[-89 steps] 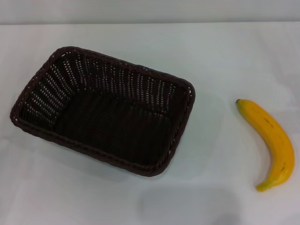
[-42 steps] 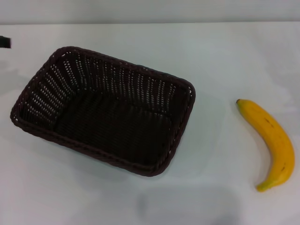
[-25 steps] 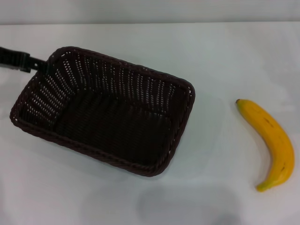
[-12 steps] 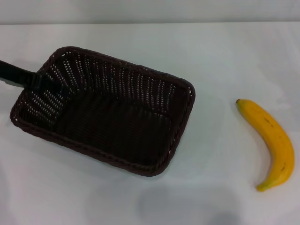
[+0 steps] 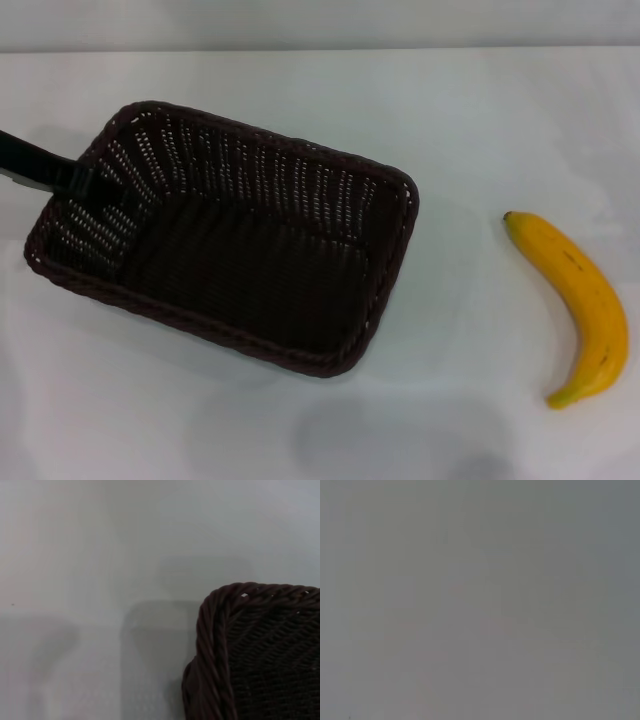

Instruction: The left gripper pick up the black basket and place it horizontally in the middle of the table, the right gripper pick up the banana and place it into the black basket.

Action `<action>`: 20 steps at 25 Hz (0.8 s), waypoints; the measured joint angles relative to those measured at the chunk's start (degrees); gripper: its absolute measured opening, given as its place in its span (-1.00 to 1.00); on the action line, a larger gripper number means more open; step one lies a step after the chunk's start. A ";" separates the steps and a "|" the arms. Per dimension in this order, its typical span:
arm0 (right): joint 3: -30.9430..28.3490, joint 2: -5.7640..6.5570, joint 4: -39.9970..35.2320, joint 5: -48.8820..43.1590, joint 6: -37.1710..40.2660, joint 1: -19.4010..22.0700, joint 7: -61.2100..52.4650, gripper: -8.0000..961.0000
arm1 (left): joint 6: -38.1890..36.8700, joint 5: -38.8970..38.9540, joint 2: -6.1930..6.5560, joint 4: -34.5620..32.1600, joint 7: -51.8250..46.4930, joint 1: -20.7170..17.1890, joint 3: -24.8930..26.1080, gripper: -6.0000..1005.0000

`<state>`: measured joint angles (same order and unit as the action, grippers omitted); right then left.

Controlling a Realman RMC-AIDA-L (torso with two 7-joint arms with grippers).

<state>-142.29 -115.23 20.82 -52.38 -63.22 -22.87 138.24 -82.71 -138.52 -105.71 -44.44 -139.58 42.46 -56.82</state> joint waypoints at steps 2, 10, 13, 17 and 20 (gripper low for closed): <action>0.00 0.00 0.00 -0.01 -0.06 0.01 -0.01 0.78 | -0.08 0.00 -0.11 -0.08 -0.11 0.05 -0.02 0.25; -0.09 0.03 0.09 -0.01 -0.22 0.03 -0.99 0.78 | -0.38 0.44 -0.03 -0.23 -4.30 0.72 0.33 -0.54; -0.14 0.12 0.42 -0.01 -0.33 -0.01 -1.32 0.78 | -0.85 0.53 0.05 -0.25 -5.15 1.08 0.37 -0.69; -0.20 0.31 0.71 -0.01 -1.31 -0.02 -1.33 0.78 | -2.11 1.57 -0.01 -0.25 -7.55 1.68 0.72 -0.74; -0.36 0.42 1.14 -0.01 -1.64 0.24 -1.22 0.78 | -3.22 2.85 0.05 -0.24 -9.47 2.04 1.76 -0.74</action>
<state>-142.65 -114.81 21.97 -52.39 -64.86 -22.63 137.02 -85.93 -135.68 -105.66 -44.68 -149.04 44.50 -55.06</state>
